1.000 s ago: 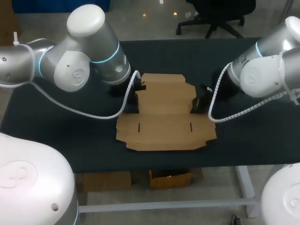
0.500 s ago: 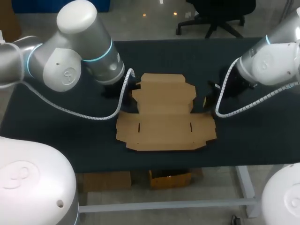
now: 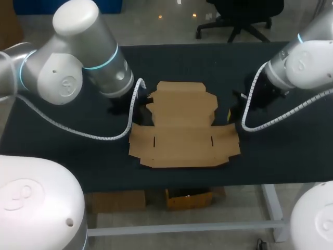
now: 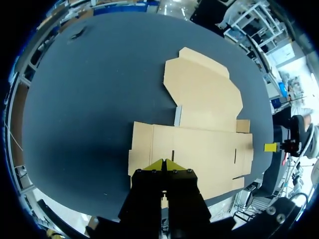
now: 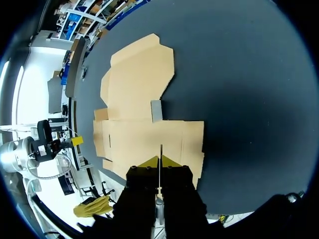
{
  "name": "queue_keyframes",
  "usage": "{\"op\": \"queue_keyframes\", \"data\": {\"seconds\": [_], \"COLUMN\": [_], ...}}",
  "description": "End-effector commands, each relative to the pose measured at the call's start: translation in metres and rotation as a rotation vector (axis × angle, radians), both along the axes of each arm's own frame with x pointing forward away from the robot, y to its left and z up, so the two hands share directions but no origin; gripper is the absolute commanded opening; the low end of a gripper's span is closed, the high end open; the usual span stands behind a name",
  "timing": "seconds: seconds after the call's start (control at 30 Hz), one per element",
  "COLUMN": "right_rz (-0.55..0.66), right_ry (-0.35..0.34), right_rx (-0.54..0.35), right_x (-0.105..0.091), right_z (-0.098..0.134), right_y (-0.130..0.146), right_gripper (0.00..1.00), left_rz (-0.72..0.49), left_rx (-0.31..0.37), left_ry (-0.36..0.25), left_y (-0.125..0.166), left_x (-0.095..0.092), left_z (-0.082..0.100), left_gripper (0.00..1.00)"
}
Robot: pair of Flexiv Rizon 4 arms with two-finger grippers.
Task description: Assemble the packaging by folding the flat box into shape, placing the metal phone stand inside, and closing the box properly
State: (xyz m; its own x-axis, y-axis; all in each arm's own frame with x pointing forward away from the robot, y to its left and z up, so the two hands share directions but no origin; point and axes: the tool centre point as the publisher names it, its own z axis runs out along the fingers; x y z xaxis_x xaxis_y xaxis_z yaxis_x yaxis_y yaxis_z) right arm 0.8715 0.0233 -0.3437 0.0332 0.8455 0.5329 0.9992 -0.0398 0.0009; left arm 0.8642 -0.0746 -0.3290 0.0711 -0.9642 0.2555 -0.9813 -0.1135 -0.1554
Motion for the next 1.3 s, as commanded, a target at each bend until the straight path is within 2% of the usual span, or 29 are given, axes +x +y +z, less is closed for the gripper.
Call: {"op": "queue_keyframes", "data": {"seconds": [0.03,0.33,0.87,1.1,1.3], "right_rz": [-0.006,0.004,-0.035,-0.069,-0.083], "right_ry": [-0.011,0.004,0.037,0.081,0.081], "right_rx": [-0.005,-0.016,-0.019,-0.016,-0.017], "right_x": [-0.015,-0.041,-0.088,-0.101,-0.102], "right_z": [0.006,0.007,-0.001,-0.006,-0.007], "right_y": [0.0,0.001,-0.018,-0.03,-0.032], "right_gripper": [0.0,0.0,0.0,0.0,0.0], "left_rz": [0.005,-0.003,0.018,0.019,0.019], "left_rx": [-0.001,0.001,-0.002,-0.017,-0.017], "left_ry": [-0.012,-0.011,0.016,0.034,0.034], "left_y": [0.005,0.006,0.024,0.031,0.031], "left_x": [-0.016,-0.045,-0.088,-0.092,-0.092], "left_z": [0.007,0.01,0.009,0.006,0.006], "left_gripper": [0.0,0.0,0.0,0.0,0.0]}}
